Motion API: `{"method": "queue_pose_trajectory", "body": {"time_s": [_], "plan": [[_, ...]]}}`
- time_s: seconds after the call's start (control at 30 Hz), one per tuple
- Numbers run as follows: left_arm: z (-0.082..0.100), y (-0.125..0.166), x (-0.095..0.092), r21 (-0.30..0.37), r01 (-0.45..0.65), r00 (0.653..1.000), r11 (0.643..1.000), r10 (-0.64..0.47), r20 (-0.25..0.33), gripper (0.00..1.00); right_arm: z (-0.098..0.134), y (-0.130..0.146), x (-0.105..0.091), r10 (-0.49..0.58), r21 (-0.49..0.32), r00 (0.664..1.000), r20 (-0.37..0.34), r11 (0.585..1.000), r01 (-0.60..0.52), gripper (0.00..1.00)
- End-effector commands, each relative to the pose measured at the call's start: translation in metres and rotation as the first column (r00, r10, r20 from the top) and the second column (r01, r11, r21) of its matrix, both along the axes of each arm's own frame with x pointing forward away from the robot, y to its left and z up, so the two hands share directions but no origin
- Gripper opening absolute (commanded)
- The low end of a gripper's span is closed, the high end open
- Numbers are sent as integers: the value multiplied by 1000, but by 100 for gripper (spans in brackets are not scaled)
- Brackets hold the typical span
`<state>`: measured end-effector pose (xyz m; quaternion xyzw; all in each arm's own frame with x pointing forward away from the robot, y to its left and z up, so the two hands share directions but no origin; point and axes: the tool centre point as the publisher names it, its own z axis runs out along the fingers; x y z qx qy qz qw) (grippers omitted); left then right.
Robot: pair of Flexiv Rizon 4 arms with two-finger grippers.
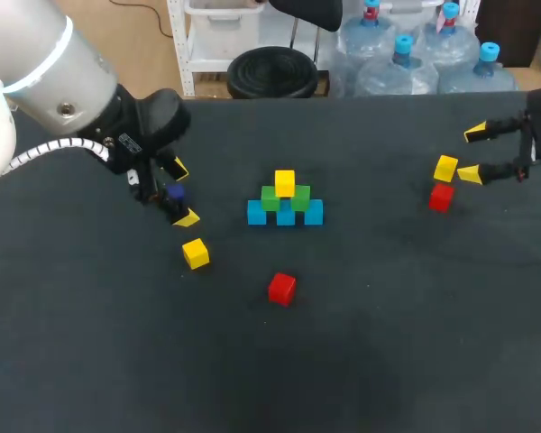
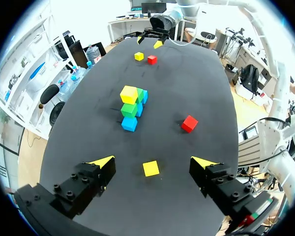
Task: Place the blue cubes, place green cubes on the blue cubes, place the yellow cubes on the green cubes, then place the red cubes on the yellow cubes, and place purple cube on the red cubes.
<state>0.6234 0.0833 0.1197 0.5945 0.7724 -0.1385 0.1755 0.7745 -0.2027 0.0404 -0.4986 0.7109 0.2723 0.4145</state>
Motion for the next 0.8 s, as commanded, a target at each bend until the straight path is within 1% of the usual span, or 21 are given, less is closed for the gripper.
{"method": "queue_pose_trajectory", "body": {"time_s": [0.03, 0.27, 0.5, 0.8], "plan": [[0, 0, 0, 1, 0, 1000, 1000, 0, 0, 100, -16, -5, 19, 14, 10, 1000, -1, 1000, -14, 100], [0, 0, 0, 1, 0, 1000, 1000, 0, 0, 100, -38, -10, 32, 0, 17, 1000, 7, 1000, 0, 100], [0, 0, 0, 1, 0, 1000, 1000, 0, 0, 100, -54, -4, 35, 10, 27, 1000, 7, 1000, -10, 100], [0, 0, 0, 1, 0, 1000, 1000, 0, 0, 100, -59, 1, 35, -7, 32, 1000, 0, 999, 7, 100]]}}
